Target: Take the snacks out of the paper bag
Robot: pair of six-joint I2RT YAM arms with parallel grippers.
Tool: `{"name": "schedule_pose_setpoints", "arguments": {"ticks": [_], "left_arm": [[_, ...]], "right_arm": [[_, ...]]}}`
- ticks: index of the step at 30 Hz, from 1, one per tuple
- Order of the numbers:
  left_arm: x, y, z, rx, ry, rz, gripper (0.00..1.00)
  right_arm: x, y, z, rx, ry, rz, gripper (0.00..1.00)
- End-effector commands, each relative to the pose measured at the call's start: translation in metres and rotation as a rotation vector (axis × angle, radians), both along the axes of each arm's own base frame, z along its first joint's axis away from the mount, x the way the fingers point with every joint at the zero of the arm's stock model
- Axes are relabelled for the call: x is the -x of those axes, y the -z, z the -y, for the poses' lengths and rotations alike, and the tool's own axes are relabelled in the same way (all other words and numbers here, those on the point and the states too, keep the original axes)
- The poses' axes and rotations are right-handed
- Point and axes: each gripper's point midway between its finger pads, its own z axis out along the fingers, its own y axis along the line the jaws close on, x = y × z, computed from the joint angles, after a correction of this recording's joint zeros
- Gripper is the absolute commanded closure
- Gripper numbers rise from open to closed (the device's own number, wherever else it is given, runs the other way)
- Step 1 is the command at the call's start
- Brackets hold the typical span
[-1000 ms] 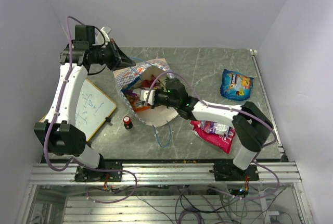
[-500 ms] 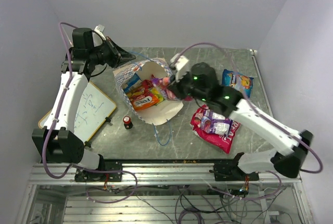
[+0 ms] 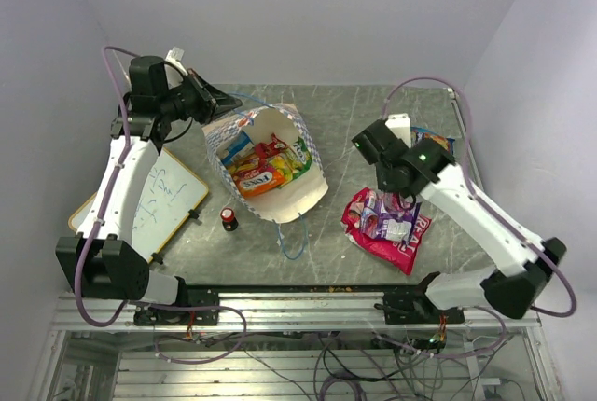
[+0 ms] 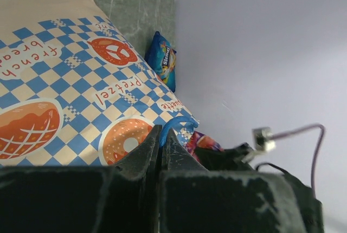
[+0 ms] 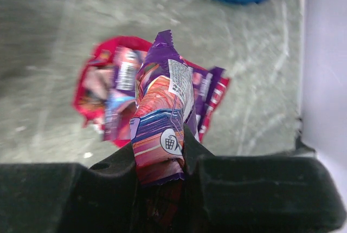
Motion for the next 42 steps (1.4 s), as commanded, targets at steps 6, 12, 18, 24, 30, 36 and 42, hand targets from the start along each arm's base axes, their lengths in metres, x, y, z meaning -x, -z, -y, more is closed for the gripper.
{"name": "schedule_pose_setpoints", "arguments": {"ticks": [6,12,18,24,30,36,42], "left_arm": [[0.002,-0.02,-0.015,-0.052,-0.084,0.111,0.93],[0.009,-0.014,-0.016,-0.019,-0.113,0.115,0.93],[0.019,-0.007,-0.016,-0.047,-0.091,0.105,0.93],[0.024,-0.004,-0.012,0.001,-0.076,0.113,0.93],[0.027,-0.009,-0.01,0.018,-0.063,0.142,0.93],[0.029,-0.016,-0.007,0.025,-0.041,0.164,0.93],[0.03,-0.016,-0.004,0.034,-0.012,0.162,0.93]], "right_arm": [[-0.01,0.008,0.087,0.241,0.309,-0.023,1.0],[-0.012,0.032,0.079,0.236,0.302,-0.123,1.0],[0.008,0.076,0.074,0.225,0.337,-0.252,1.0],[-0.007,0.086,0.073,0.272,0.406,-0.233,1.0],[-0.012,0.125,0.04,0.185,0.426,-0.332,1.0],[-0.023,0.153,0.018,0.195,0.43,-0.388,1.0],[-0.024,0.162,-0.02,0.137,0.368,-0.395,0.64]]}}
